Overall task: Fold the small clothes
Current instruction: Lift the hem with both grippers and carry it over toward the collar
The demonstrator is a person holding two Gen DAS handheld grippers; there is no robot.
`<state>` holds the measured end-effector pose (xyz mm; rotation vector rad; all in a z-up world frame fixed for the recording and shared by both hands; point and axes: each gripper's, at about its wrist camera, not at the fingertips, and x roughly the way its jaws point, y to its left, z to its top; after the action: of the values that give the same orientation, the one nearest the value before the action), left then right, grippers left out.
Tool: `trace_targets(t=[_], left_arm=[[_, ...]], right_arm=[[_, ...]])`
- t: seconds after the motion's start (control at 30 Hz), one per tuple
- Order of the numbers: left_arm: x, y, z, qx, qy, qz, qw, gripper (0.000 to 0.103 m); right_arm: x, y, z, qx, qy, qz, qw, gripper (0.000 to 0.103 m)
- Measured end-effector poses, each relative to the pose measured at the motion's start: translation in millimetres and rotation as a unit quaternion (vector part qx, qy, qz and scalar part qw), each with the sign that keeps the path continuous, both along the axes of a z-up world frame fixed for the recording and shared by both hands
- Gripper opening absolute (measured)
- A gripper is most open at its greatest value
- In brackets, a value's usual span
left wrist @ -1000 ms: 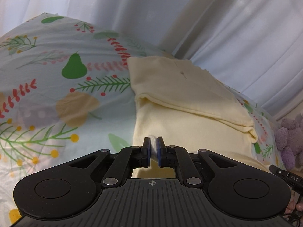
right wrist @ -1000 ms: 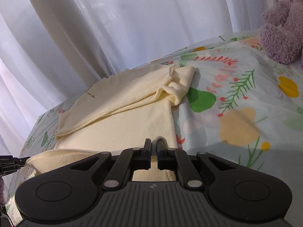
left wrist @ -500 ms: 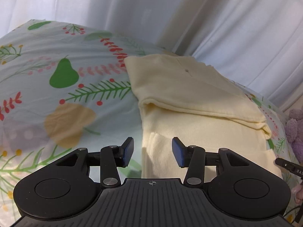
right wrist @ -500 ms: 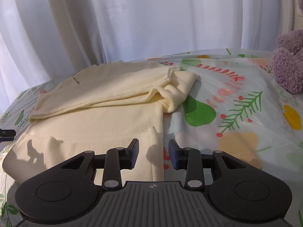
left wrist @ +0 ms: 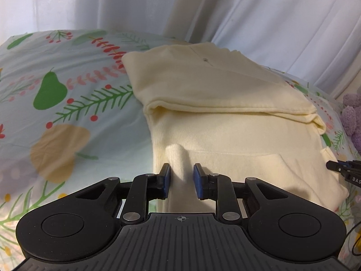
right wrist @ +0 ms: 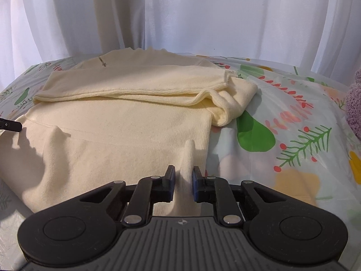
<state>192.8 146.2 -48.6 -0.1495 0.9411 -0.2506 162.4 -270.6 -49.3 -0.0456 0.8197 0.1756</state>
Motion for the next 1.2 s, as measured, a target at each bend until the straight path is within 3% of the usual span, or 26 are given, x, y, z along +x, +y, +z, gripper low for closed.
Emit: trace_targets(t=[0.07, 0.17, 0.3, 0.4, 0.53, 0.67, 0.8, 0.93, 1.03, 1.2], left_arm=[[-2.1, -2.6, 1.9, 0.007, -0.009, -0.008, 0.9999, 0.012], [-6.5, -6.3, 9.1, 0.019, -0.026, -0.010, 0.9994, 0.010], [-10.0, -2.6, 38.8, -0.008, -0.065, -0.001, 0.9979, 0.009], [2.6, 6.4, 63.2, -0.041, -0.096, 0.016, 0.9944, 0.009], [35.9, 7.6, 75.3, -0.027, -0.132, 0.039, 0.9901, 0.009], [78.0, 0.1, 59.4, -0.007, -0.128, 0.055, 0.9902, 0.009], [109.7, -6.1, 25.1, -0.003, -0.081, 0.058, 0.9950, 0.009], [105.2, -7.2, 9.3, 0.005, -0.070, 0.039, 0.9968, 0.010], [96.2, -4.3, 7.0, -0.003, -0.066, 0.023, 0.9975, 0.025], [90.7, -7.6, 5.3, 0.006, -0.062, 0.000, 0.9981, 0.027]], right_arm=[[-1.6, 3.1, 0.7, -0.010, -0.005, 0.007, 1.000, 0.008], [-5.6, 6.3, 4.9, -0.025, -0.022, 0.011, 0.999, 0.007], [-6.1, 2.5, 26.3, -0.016, -0.058, 0.000, 0.998, 0.006], [3.9, 1.9, 44.4, -0.010, -0.087, -0.006, 0.996, 0.006], [37.9, 4.7, 57.6, -0.017, -0.120, -0.027, 0.992, 0.006], [83.5, 6.3, 53.6, -0.014, -0.121, -0.047, 0.991, 0.006], [115.5, 6.3, 33.7, -0.008, -0.094, -0.053, 0.994, 0.007], [122.8, 5.9, 16.5, -0.023, -0.056, -0.052, 0.997, 0.008], [116.8, 3.2, 14.7, -0.018, -0.047, -0.042, 0.998, 0.013], [110.1, 7.4, 13.2, -0.039, -0.046, -0.014, 0.998, 0.013]])
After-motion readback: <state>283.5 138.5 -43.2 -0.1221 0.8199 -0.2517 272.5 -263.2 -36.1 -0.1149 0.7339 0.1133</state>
